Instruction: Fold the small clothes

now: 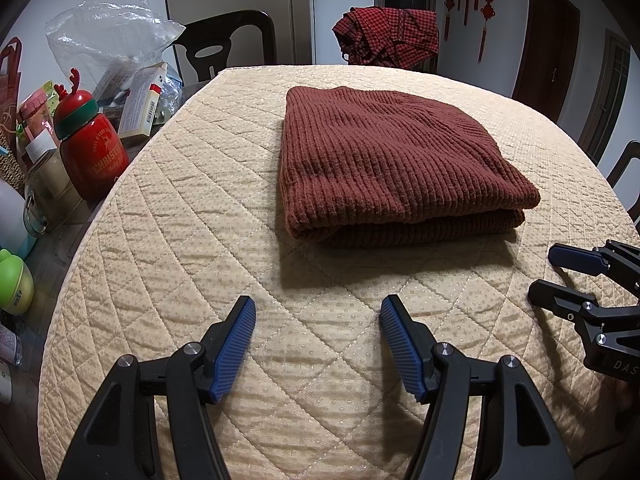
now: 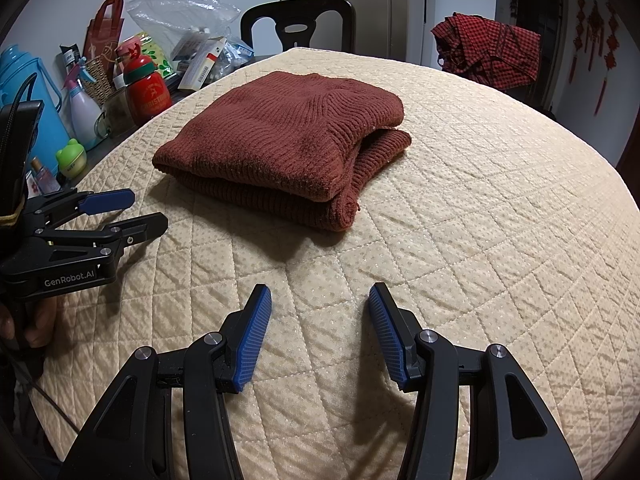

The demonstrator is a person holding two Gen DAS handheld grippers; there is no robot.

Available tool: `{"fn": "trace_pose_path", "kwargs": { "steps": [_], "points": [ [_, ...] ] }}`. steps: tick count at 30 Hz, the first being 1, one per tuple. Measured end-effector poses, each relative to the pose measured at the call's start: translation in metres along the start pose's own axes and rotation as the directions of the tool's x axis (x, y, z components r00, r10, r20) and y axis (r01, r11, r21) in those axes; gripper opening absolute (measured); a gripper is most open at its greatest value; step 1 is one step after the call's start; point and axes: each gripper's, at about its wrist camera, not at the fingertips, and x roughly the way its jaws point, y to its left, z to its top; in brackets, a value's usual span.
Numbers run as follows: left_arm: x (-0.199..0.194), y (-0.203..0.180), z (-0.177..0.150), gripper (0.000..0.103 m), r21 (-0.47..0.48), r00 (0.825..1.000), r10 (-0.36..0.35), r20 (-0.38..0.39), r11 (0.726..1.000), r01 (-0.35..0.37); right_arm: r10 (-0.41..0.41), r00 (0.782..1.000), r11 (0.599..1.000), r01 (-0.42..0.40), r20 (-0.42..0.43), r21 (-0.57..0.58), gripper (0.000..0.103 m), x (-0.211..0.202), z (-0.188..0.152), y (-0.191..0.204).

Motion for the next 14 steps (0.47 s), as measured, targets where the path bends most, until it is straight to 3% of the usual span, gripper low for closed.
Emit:
{"fn": "trace_pose_path", "kwargs": {
  "steps": [14],
  "points": [
    [0.0, 0.0003, -0.0003, 0.069, -0.001, 1.0, 0.001, 0.0, 1.0, -0.001, -0.001, 1.0, 1.0, 0.001, 0.0, 0.0, 0.052, 0.0, -0.0001, 0.0]
  ]
}}
